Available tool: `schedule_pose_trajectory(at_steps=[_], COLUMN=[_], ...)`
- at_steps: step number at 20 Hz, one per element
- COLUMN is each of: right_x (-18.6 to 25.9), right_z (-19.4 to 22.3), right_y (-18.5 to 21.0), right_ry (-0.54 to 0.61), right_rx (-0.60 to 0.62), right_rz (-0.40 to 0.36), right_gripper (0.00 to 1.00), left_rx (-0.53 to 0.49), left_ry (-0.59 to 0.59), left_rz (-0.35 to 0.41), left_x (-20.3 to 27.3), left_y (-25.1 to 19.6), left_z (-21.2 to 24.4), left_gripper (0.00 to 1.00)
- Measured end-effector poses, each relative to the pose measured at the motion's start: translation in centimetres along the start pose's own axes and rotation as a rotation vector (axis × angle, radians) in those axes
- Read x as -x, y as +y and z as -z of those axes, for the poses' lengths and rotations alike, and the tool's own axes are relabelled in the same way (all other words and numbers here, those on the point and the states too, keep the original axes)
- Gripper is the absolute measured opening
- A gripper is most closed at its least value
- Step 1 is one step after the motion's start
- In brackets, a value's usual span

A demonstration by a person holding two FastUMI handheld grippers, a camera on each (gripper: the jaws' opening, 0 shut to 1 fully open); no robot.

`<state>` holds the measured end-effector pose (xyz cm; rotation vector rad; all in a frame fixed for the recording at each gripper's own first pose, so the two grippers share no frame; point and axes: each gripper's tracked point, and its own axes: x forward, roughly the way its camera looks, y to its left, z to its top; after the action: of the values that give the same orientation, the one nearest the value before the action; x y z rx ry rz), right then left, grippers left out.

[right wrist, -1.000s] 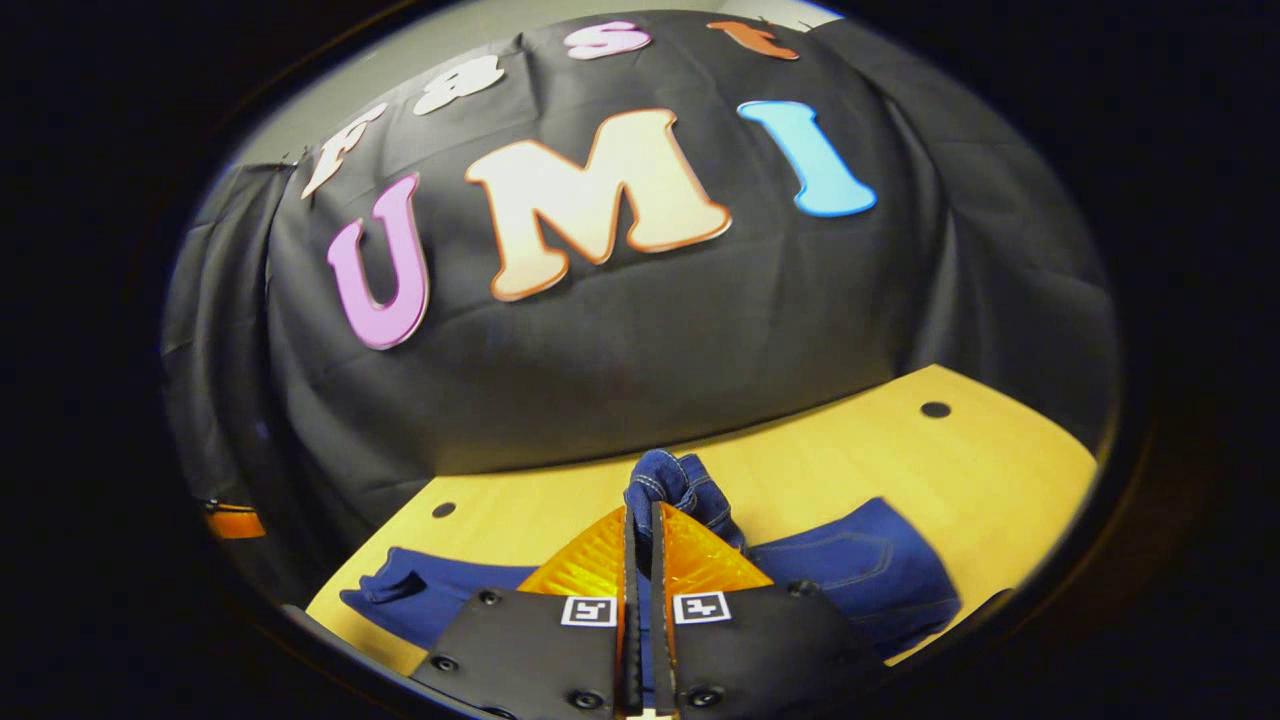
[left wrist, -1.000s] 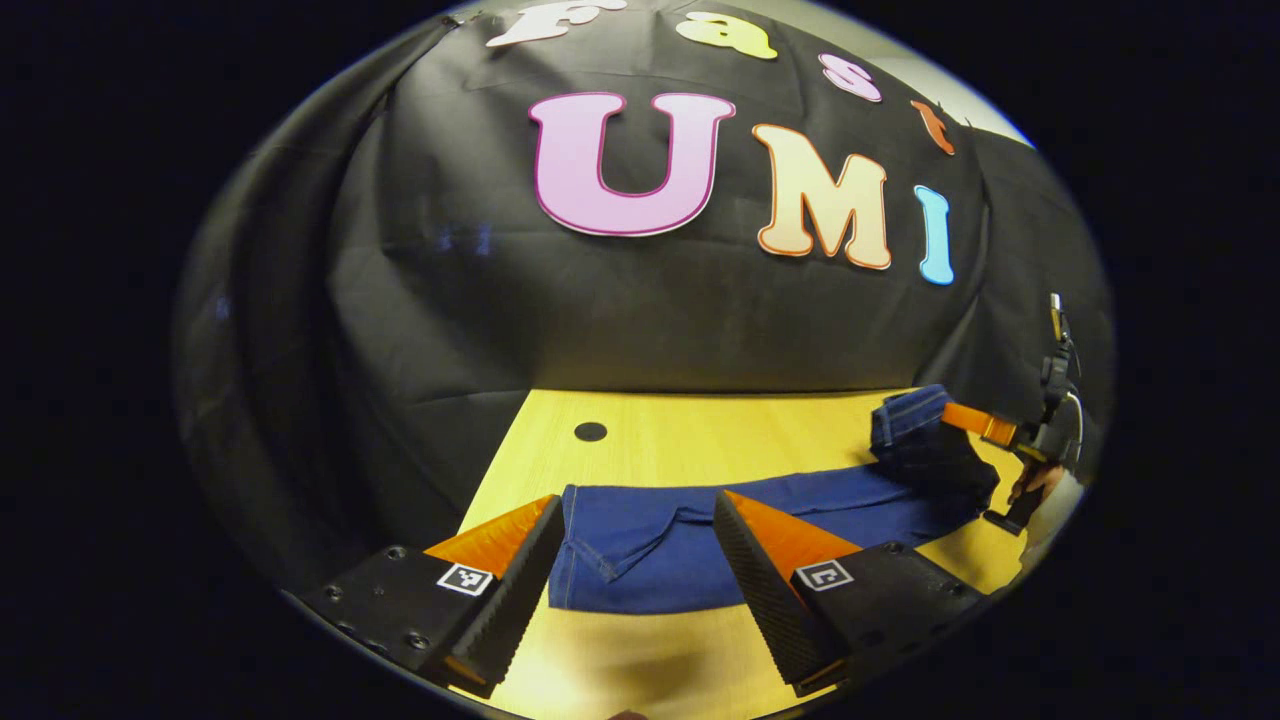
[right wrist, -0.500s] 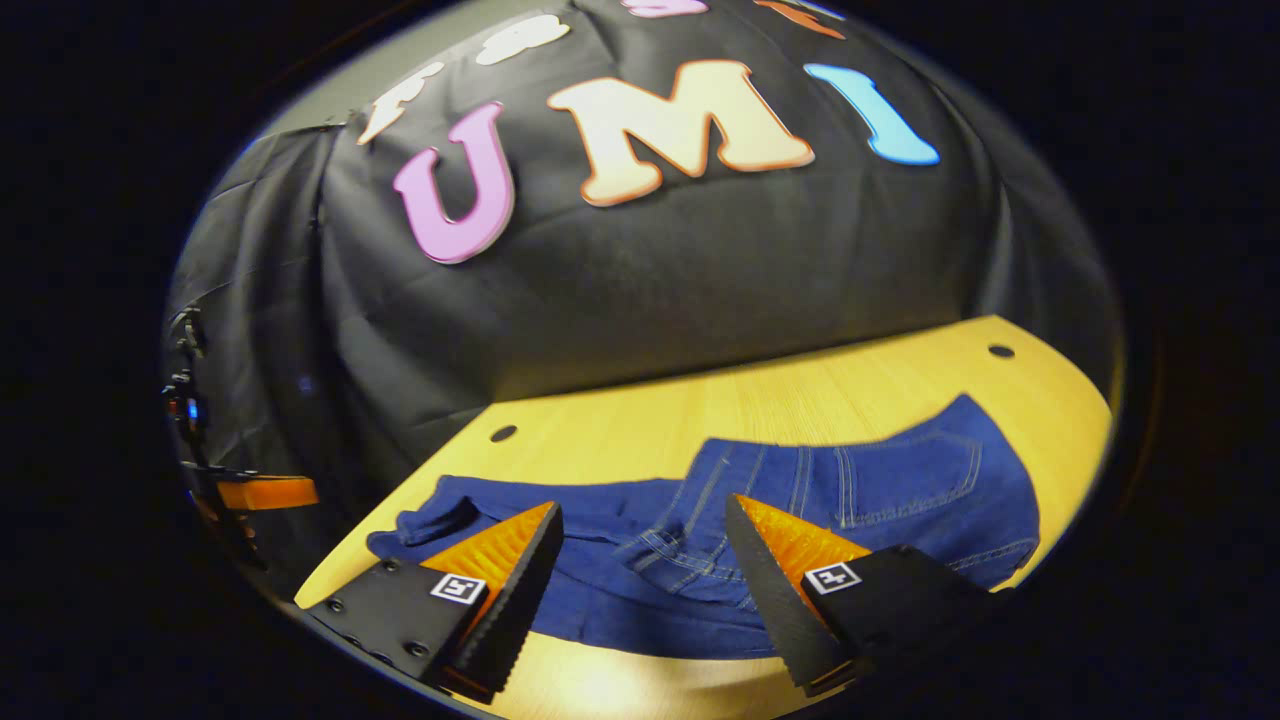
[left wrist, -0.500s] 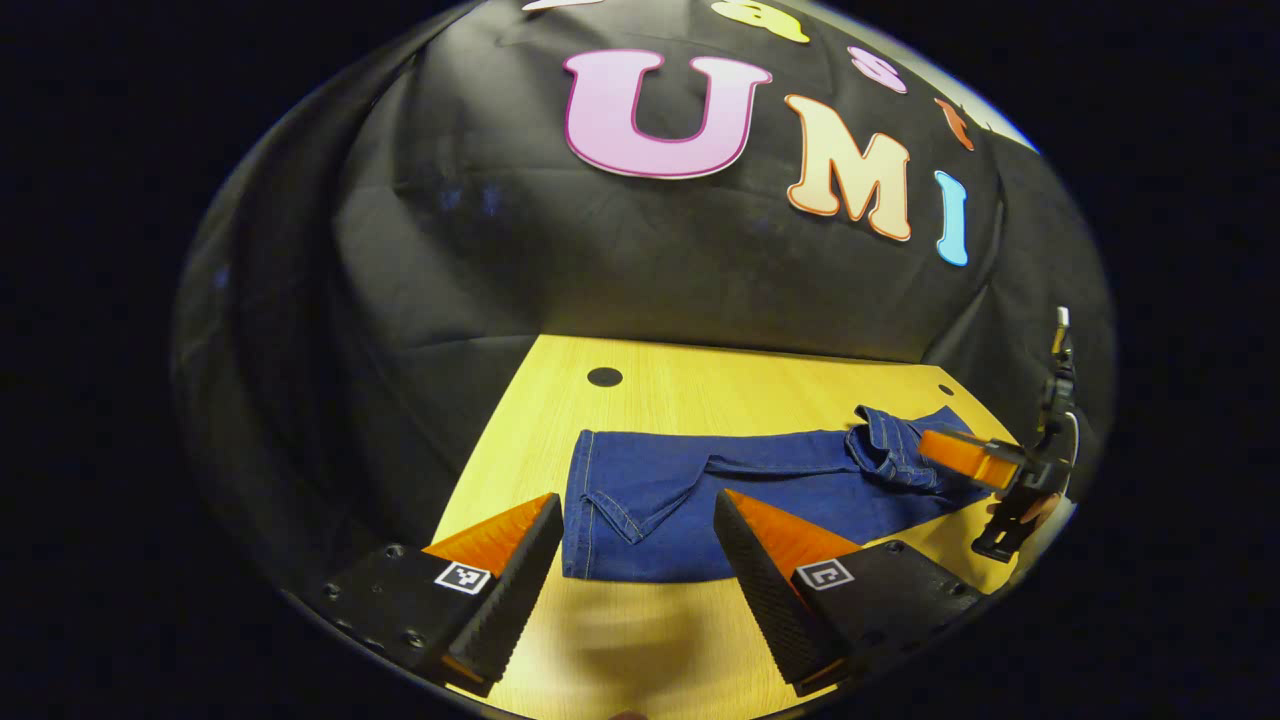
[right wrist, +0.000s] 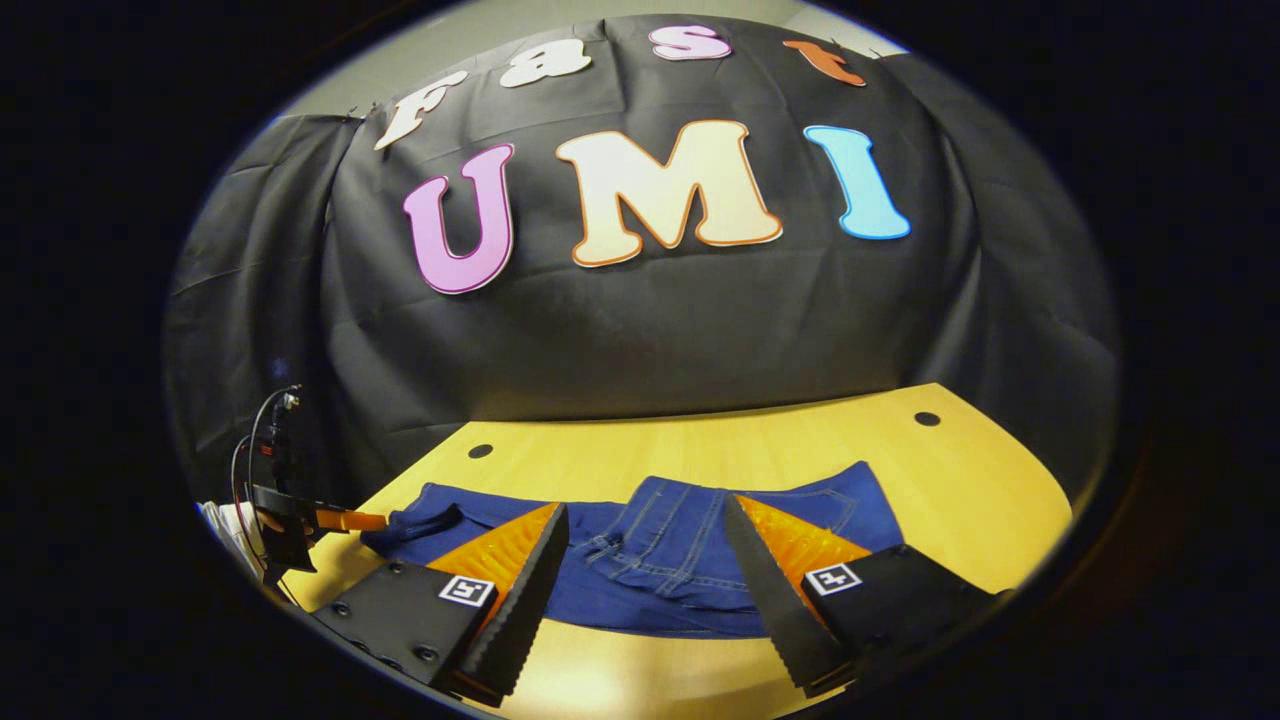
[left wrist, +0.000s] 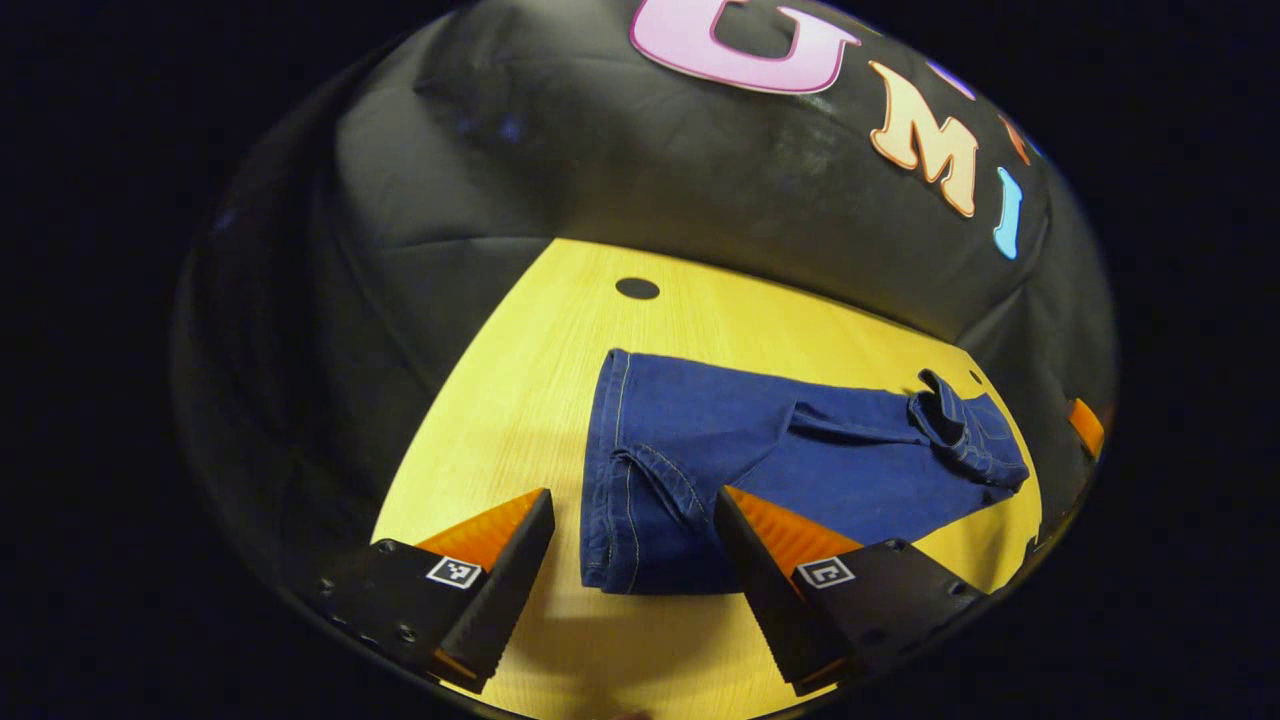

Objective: Grasp the waist and the cuffs of the jeans and fold them to make the two legs overlap; first hold the waist and fold one-third of the jeans toward the cuffs, then hold the cuffs and fold the remaining one-third in the same direction to finish folding.

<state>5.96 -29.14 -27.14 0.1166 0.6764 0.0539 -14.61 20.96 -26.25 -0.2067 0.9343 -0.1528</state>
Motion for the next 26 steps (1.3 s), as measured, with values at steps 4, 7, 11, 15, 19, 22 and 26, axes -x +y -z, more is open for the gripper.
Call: schedule_pose_trajectory(at_steps=[4, 7, 11, 15, 19, 22, 26], right_x=[0.6, 0.7, 0.3, 0.3, 0.6, 0.9, 1.8], right_z=[0.2, 0.3, 0.8, 0.0, -1.1, -2.5, -4.4], right_y=[-1.4, -1.4, -1.4, -1.9, -3.2, -4.8, -7.1], right_ry=[0.01, 0.016, 0.025, 0.0, -0.019, -0.028, -0.052], right_rx=[0.018, 0.028, 0.037, 0.04, 0.009, 0.016, 0.009], right_rz=[0.037, 0.036, 0.021, 0.0, -0.023, -0.028, -0.032], right_gripper=[0.97, 0.97, 0.96, 0.97, 0.96, 0.97, 0.97], left_rx=[-0.038, -0.121, -0.154, 0.032, 0.092, 0.021, -0.013], left_ry=[0.058, 0.078, 0.065, 0.017, -0.063, -0.112, -0.146], left_rz=[-0.006, -0.099, -0.097, -0.041, 0.033, 0.074, 0.155], left_x=[0.7, 0.4, 0.4, 1.3, 3.2, 4.7, 5.5], left_y=[-0.2, 1.4, 1.4, -0.5, -2.8, -6.8, -13.7], left_z=[0.6, 0.7, 0.1, -1.1, -4.6, -6.8, -9.0], left_gripper=[0.93, 0.71, 0.13, 0.0, 0.0, 0.0, 0.0])
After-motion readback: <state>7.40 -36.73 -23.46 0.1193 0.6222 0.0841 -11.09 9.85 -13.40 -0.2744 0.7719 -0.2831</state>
